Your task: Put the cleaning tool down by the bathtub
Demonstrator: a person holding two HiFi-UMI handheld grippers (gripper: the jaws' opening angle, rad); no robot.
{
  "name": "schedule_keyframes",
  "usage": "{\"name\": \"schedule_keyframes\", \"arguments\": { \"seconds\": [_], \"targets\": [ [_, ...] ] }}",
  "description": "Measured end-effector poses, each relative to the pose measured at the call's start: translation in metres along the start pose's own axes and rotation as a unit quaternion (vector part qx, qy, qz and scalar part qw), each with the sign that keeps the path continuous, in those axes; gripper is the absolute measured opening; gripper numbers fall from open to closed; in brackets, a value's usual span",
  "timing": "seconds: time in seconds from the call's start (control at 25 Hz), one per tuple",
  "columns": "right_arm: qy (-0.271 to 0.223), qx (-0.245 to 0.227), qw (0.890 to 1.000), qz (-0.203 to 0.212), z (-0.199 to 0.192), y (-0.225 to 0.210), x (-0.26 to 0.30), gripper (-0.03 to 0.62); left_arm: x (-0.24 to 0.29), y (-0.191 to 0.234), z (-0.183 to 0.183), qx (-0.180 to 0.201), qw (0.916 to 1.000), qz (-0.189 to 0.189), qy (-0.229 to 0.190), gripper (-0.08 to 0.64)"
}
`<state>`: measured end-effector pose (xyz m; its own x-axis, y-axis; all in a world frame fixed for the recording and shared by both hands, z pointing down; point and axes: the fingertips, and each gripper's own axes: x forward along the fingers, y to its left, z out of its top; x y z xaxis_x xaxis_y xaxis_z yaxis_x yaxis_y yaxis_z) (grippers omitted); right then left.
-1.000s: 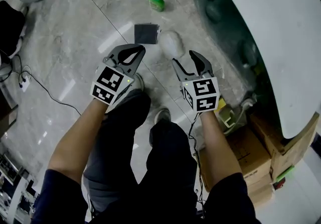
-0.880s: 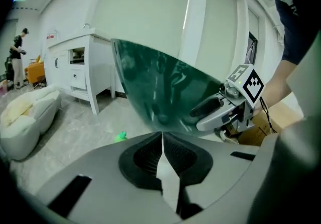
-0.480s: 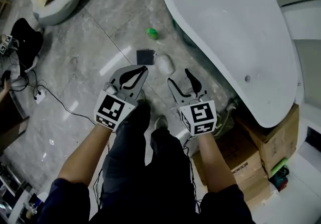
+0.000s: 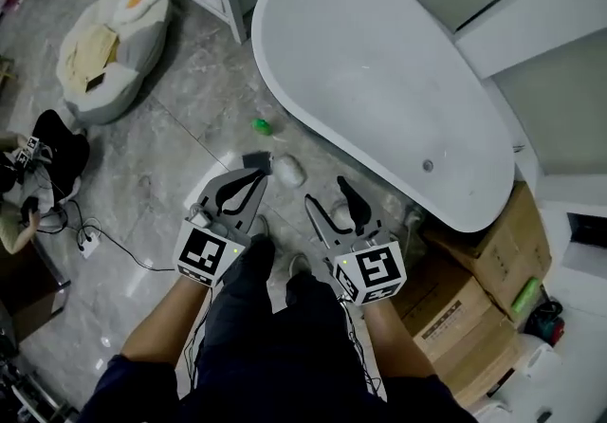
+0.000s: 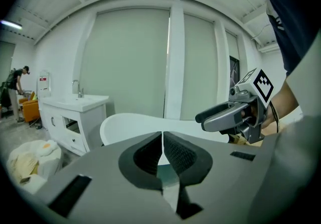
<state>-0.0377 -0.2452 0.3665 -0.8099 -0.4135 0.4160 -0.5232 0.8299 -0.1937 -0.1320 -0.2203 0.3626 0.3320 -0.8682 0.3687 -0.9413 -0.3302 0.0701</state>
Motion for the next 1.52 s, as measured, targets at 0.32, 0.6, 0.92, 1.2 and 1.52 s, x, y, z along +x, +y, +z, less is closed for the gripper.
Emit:
{"name": "schedule_keyframes", "arguments": {
  "seconds": [0.32,0.6,0.92,1.2,1.52],
  "targets": [
    [-0.062,-0.036,0.996,-0.062,0.094,0.015,-0.047,0.258,-0.015,-0.028,0.085,0.05,0.9948,-0.081,-0.036,0.037],
    [-0.099,-0.047,0.988,-0.109,0.133,0.015,-0.086,0.258,-0.024,-0.05,0.13,0.072,0.9871,-0.126,-0.068,0.037],
    [-0.145,-0.042,0.978,-0.147,0.162,0.012,-0.121,0.252,-0.03,-0.062,0.172,0.087,0.9797,-0.146,-0.106,0.037],
    [-0.166,-0.045,0.972,-0.163,0.172,0.005,-0.147,0.238,-0.027,-0.081,0.188,0.091,0.9771,-0.156,-0.113,0.037],
    [-0.173,-0.045,0.968,-0.178,0.173,0.001,-0.168,0.183,-0.029,-0.097,0.197,0.092,0.9747,-0.167,-0.117,0.037]
  ]
}}
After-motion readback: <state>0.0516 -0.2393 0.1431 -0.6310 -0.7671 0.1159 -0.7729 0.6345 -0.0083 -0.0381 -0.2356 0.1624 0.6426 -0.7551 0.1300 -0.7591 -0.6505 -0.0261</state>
